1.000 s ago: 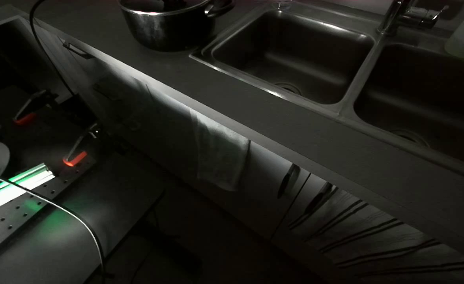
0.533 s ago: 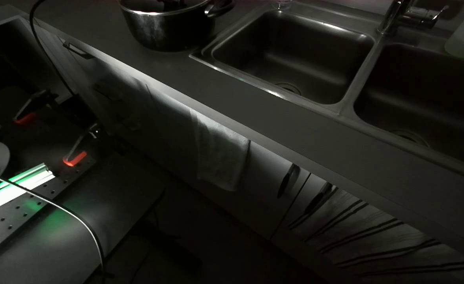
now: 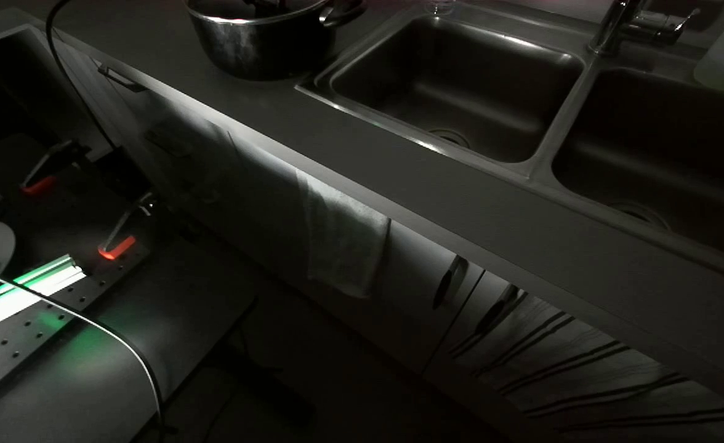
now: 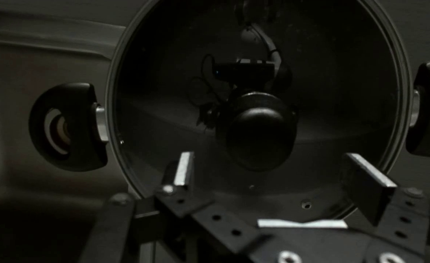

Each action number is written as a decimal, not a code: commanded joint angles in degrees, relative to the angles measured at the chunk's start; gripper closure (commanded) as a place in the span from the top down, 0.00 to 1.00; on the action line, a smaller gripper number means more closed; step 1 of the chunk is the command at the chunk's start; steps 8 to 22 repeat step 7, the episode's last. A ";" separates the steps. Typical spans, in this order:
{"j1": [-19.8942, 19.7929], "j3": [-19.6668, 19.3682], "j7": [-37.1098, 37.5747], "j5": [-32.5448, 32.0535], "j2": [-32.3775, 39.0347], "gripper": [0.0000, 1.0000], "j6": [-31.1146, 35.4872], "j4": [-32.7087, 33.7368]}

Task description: Put the glass lid on the black pot.

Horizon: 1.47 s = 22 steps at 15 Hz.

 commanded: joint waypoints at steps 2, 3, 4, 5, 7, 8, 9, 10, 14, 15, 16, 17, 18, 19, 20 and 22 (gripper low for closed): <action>-0.07 0.37 -3.38 0.22 -6.20 1.00 0.47 -6.88; -0.11 0.42 -4.63 0.47 -8.08 1.00 0.72 -8.92; -0.09 0.42 -5.63 0.65 -9.73 1.00 0.67 -10.55; -0.06 0.39 -6.84 0.92 -11.78 1.00 0.78 -12.55; 0.13 0.20 -8.95 0.98 -15.87 1.00 0.65 -16.24; 0.13 0.20 -8.95 0.98 -15.87 1.00 0.65 -16.24; 0.13 0.20 -8.95 0.98 -15.87 1.00 0.65 -16.24; 0.13 0.20 -8.95 0.98 -15.87 1.00 0.65 -16.24; 0.13 0.20 -8.95 0.98 -15.87 1.00 0.65 -16.24; 0.13 0.20 -8.95 0.98 -15.87 1.00 0.65 -16.24; 0.13 0.20 -8.95 0.98 -15.87 1.00 0.65 -16.24; 0.13 0.20 -8.95 0.98 -15.87 1.00 0.65 -16.24; 0.13 0.20 -8.95 0.98 -15.87 1.00 0.65 -16.24; 0.13 0.20 -8.95 0.98 -15.87 1.00 0.65 -16.24; 0.13 0.20 -8.95 0.98 -15.87 1.00 0.65 -16.24; 0.13 0.20 -8.95 0.98 -15.87 1.00 0.65 -16.24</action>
